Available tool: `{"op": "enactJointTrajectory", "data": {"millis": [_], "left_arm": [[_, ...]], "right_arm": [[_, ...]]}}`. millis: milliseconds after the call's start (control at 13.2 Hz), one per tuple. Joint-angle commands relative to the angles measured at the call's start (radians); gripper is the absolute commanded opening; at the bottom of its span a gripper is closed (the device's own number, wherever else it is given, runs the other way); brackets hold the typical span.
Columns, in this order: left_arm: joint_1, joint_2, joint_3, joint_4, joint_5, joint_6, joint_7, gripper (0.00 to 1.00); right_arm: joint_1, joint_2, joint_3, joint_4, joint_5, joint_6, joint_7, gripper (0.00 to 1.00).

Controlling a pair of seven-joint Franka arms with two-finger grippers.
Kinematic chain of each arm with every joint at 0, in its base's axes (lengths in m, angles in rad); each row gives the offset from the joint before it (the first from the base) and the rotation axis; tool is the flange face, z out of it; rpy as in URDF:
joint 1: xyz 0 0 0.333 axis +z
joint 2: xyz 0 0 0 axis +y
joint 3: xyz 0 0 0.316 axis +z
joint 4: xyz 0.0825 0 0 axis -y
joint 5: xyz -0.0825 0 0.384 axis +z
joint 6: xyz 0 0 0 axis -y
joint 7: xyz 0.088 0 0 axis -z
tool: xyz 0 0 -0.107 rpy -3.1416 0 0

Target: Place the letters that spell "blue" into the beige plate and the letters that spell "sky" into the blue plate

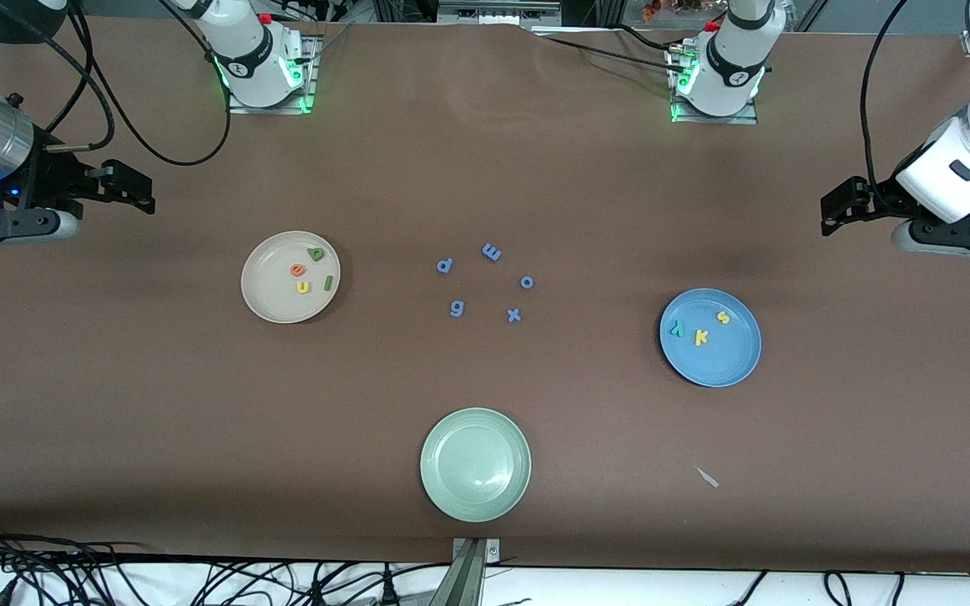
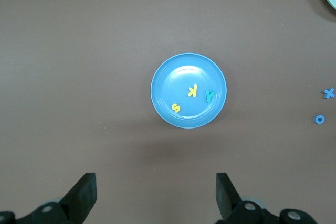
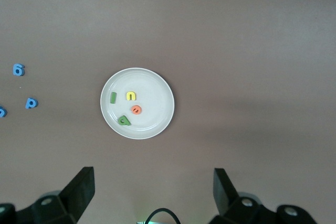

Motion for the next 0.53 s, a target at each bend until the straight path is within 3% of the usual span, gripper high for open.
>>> {"op": "enactJointTrajectory", "data": {"millis": [0,453], "left_arm": [[0.000,-0.003,0.001,0.013,0.020,-0.015,0.021,1.00],[0.000,-0.003,0.001,0.013,0.020,-0.014,0.021,1.00]], "right_arm": [[-0.003,0.018,-0.011,0.048,-0.003,-0.027,-0.007,1.00],[-0.003,0.021,-0.011,0.048,-0.005,-0.028,-0.009,1.00]]}}
